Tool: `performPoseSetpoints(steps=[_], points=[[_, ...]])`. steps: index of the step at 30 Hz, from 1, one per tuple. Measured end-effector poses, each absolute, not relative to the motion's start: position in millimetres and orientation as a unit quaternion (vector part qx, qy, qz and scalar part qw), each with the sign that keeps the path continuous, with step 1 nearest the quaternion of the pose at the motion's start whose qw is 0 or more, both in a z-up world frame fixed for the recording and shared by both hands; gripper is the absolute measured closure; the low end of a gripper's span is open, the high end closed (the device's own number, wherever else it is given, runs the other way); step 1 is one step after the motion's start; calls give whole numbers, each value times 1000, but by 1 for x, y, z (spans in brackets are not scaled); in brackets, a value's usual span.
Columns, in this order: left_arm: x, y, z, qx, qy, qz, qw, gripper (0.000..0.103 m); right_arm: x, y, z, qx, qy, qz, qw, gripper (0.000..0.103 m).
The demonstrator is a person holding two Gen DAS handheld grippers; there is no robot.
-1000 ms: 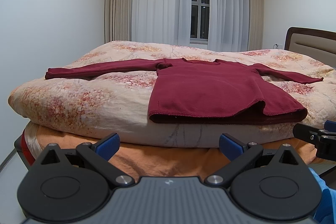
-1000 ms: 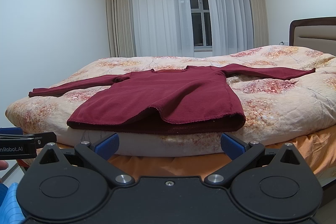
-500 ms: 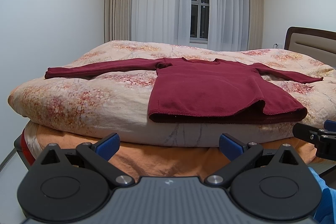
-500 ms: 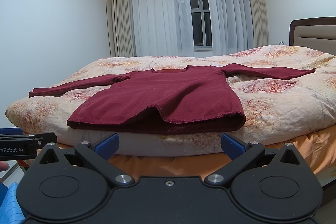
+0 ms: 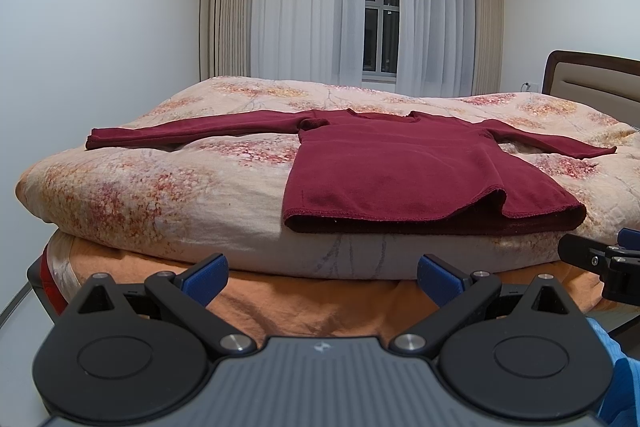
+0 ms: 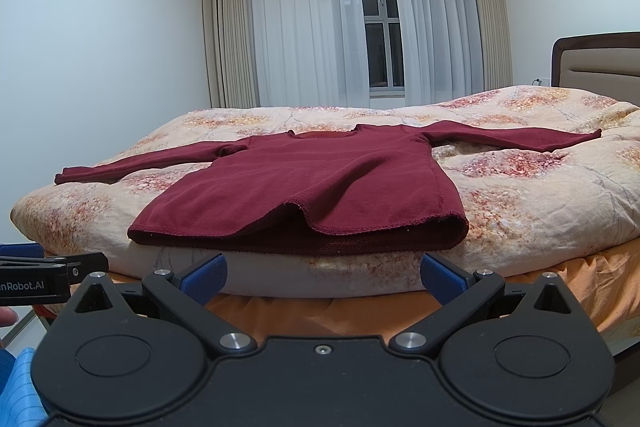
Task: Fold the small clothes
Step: 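Move both tools toward the sweater, right tool toward its sleeve cuff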
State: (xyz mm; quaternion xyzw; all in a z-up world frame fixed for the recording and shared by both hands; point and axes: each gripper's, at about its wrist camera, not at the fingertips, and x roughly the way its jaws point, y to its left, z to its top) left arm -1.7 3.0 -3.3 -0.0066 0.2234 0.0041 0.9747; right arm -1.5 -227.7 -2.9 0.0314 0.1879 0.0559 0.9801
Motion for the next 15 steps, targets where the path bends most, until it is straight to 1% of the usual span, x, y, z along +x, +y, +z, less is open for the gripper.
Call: performPoseSetpoints(steps=[9,12,15], points=[[4,3,-4,-4,238,6,971,0,1,-226,-6,32,199,63,977,0],[19,7,3,-12,256,1,967,0,10,-228,-5,35,217,65,973,0],[37,9,14,-11,255,15,967,0,21,-234,-1,36,226,67,971,0]])
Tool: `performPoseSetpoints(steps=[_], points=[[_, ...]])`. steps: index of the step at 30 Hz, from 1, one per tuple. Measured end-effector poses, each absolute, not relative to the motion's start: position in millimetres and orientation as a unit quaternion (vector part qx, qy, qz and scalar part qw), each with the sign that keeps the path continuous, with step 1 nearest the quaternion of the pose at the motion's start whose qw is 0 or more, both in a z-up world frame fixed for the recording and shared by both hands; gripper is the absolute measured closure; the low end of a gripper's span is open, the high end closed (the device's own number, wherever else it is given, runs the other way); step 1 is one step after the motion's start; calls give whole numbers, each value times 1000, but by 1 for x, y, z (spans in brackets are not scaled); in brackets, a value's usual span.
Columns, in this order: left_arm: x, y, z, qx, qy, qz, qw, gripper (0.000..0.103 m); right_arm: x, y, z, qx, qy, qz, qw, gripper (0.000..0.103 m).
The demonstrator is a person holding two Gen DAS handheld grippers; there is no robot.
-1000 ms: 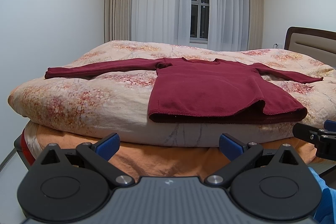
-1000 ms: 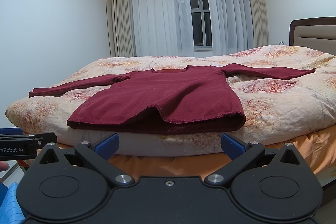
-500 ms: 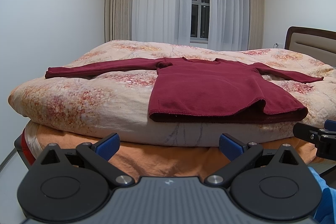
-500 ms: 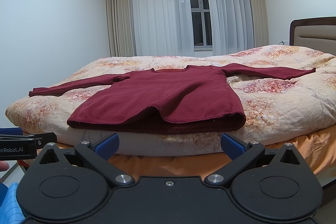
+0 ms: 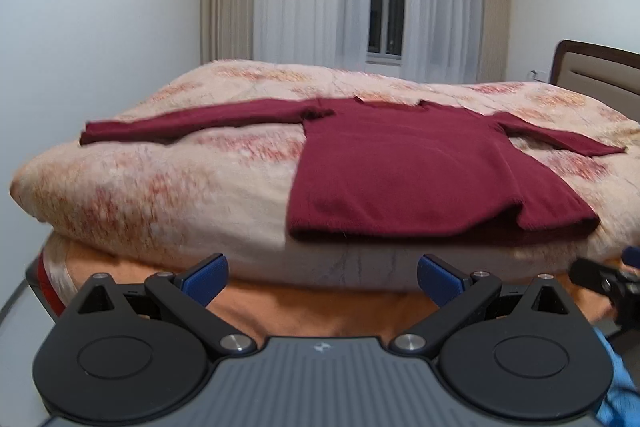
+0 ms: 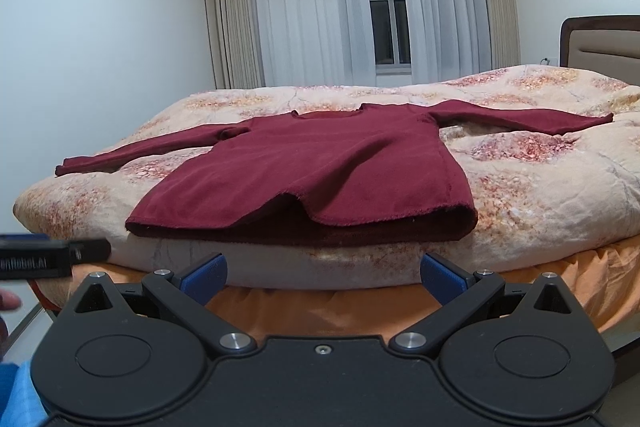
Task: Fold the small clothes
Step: 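Move both tools toward the sweater, right tool toward its sleeve cuff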
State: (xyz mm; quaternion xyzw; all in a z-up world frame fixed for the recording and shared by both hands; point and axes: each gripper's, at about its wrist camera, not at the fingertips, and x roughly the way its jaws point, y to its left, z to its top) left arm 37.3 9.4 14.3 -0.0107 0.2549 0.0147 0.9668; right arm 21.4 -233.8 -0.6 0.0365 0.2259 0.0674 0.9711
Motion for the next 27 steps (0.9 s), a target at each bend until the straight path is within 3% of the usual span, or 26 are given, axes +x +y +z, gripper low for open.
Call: performPoseSetpoints(steps=[12,27], points=[[123,-10,62,5,242,21,970,0,99,-264,29,27,229,47,972,0],[250,-64,75,27,248,-6,968,0,209,-333,54,32,209,-10,977,0]])
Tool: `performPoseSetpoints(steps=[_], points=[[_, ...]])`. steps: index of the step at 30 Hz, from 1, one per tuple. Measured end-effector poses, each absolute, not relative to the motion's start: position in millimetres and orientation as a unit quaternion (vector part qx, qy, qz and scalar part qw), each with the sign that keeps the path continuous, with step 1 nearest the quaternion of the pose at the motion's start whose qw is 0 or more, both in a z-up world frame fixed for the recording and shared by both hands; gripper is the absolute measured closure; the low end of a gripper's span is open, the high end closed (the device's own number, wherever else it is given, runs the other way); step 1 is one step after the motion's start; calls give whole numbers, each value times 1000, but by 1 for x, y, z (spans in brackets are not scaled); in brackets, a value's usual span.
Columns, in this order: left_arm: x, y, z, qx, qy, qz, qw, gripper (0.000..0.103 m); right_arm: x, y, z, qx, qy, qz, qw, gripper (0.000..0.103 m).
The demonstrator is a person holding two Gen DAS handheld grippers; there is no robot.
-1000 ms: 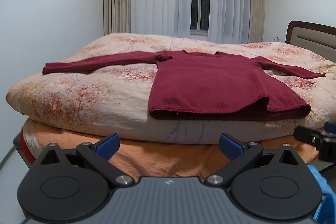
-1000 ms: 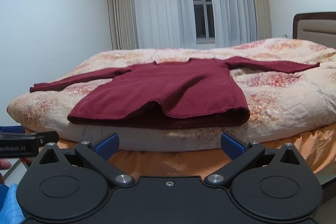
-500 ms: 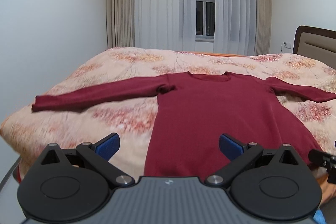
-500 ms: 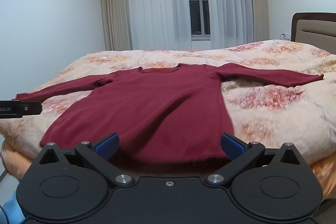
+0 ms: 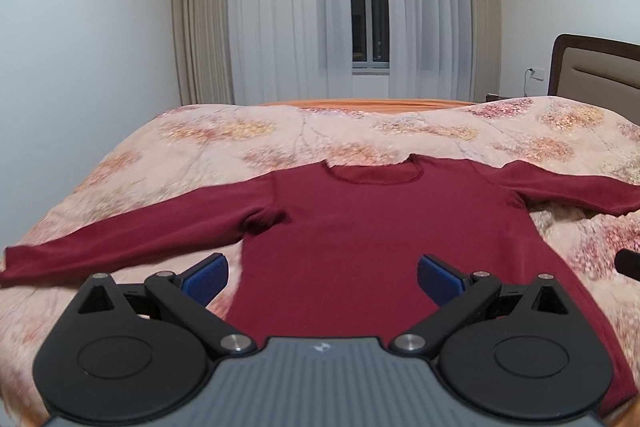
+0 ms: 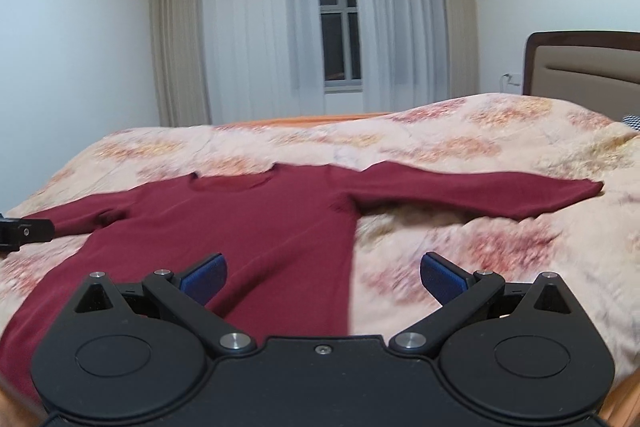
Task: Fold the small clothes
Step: 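Move both tools toward the sweater, right tool toward its sleeve cuff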
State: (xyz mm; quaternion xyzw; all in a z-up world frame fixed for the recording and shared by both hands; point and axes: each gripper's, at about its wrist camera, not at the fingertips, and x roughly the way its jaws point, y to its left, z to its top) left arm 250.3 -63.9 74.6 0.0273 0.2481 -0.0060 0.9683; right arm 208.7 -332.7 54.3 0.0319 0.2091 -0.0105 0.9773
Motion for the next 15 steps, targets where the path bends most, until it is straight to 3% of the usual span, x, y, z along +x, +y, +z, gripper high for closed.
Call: performPoseSetpoints(steps=[15], points=[[345,-131,45,40,259,-58,963,0,282,-404,36,19,234,-79,969,0]])
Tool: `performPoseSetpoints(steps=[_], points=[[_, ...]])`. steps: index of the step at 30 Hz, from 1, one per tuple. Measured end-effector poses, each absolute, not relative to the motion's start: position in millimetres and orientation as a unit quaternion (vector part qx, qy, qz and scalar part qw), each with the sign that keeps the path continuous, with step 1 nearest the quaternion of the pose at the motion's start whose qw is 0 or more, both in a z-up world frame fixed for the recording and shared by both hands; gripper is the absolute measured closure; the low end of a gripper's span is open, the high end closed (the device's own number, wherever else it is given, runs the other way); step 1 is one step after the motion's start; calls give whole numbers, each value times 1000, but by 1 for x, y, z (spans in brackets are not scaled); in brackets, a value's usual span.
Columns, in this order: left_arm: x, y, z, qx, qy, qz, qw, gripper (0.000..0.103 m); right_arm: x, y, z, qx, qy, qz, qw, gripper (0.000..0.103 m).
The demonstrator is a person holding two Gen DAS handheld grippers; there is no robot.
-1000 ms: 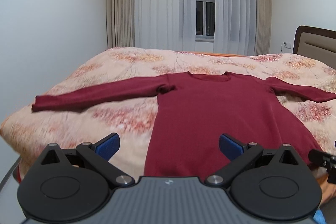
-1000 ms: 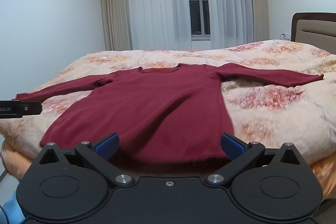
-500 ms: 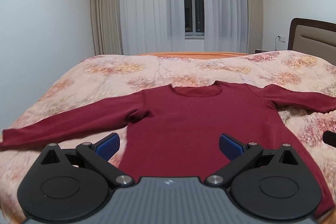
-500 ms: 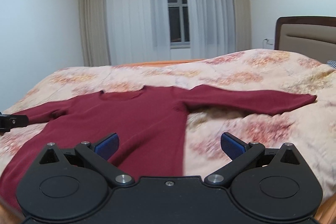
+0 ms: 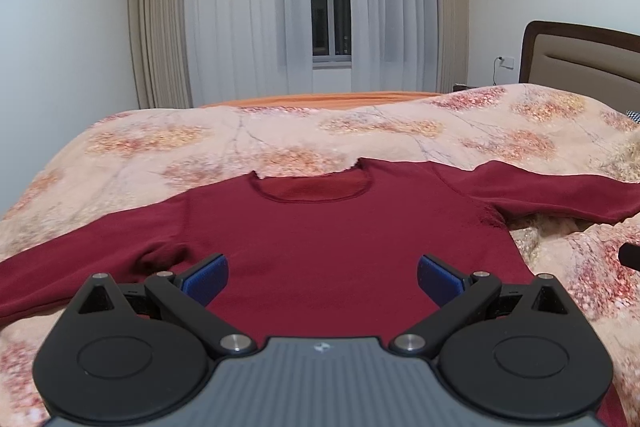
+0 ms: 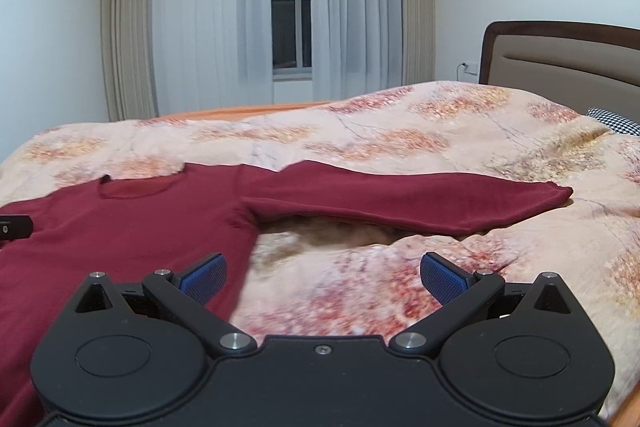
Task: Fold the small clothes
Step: 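Move both tools toward the sweater, right tool toward its sleeve cuff, then grasp the sleeve cuff with the right gripper and lift it across the body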
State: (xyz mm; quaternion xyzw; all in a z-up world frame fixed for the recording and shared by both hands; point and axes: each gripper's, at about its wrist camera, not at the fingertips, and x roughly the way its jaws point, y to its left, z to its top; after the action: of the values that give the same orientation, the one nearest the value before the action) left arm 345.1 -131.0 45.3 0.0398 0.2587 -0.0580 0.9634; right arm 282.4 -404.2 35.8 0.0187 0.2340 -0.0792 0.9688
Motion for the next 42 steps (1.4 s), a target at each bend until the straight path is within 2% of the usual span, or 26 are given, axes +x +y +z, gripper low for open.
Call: performPoseSetpoints(steps=[17,22,31,39,42], points=[[388,-159,-12,25,319,-76,944,0,345,-482,3,37,275,-137,951,1],[391,-157,-23,21,334,-82,939,0,356,-522,-4,85,268,-160,946,1],[392,-159,-35,26,335,-79,939,0,374,-588,-12,194,242,-203,929,2],[391,-155,-42,14,334,-84,939,0,383,-609,-20,239,195,-237,921,3],[392,-154,-44,13,332,-84,939,0,383,-615,-21,252,174,-254,918,10]])
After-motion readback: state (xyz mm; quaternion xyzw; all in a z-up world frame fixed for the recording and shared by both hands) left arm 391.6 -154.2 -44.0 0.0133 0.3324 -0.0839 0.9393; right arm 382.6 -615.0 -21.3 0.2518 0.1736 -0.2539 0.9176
